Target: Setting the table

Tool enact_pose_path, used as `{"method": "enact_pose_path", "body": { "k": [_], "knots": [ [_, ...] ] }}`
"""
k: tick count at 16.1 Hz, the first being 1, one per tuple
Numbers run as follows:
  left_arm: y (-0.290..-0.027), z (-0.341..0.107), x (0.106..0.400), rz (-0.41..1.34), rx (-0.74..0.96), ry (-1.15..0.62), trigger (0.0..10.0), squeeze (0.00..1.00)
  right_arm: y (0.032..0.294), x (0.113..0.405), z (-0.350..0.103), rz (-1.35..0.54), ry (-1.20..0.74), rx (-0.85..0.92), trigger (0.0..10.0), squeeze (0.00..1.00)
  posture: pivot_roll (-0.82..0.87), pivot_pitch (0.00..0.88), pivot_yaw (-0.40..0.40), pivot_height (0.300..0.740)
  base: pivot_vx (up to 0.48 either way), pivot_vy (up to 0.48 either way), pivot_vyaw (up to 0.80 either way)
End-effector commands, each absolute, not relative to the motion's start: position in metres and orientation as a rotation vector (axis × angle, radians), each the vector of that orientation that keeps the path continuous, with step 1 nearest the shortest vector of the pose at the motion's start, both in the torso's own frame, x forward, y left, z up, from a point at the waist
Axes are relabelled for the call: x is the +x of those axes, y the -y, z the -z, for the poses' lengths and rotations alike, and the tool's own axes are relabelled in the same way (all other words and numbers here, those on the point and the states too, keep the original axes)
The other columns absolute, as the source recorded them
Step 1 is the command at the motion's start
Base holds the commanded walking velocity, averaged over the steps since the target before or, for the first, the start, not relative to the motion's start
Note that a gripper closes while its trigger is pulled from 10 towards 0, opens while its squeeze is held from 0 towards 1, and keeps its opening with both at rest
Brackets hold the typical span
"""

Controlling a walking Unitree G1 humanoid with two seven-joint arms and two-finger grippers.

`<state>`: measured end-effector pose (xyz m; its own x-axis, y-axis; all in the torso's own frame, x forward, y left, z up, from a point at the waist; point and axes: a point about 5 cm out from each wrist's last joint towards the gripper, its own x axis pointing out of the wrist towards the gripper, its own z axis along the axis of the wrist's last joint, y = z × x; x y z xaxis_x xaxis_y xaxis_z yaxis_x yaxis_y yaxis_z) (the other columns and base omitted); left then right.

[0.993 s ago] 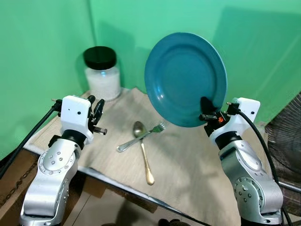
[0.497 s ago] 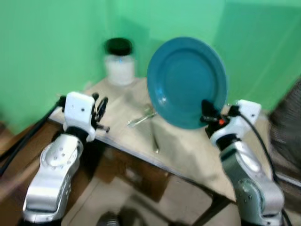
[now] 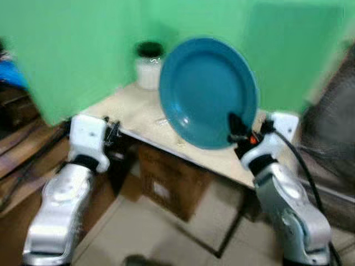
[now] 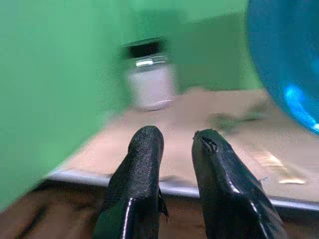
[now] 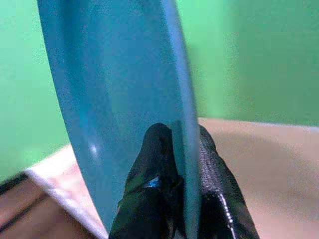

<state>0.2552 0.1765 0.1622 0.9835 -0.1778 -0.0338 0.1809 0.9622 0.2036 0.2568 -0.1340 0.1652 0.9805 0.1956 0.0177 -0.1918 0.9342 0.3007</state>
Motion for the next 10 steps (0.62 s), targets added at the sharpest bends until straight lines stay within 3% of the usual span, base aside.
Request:
{"method": "enact_pose_path", "body": {
  "k": [1, 10],
  "knots": [
    [-0.174, -0.169, 0.258, 0.187, 0.222, 0.012, 10.0, 0.0, 0.14, 0.258, -0.176, -0.173, 0.038, 0.294, 10.0, 0.0, 0.14, 0.0, -0.033, 0.74, 0.0, 0.0, -0.8],
    [-0.177, -0.163, 0.261, 0.119, 0.184, -0.013, 10.0, 0.0, 0.155, 0.258, -0.165, -0.049, 0.032, 0.239, 10.0, 0.0, 0.13, 0.0, -0.034, 0.74, 0.0, 0.0, -0.8]
  ]
}}
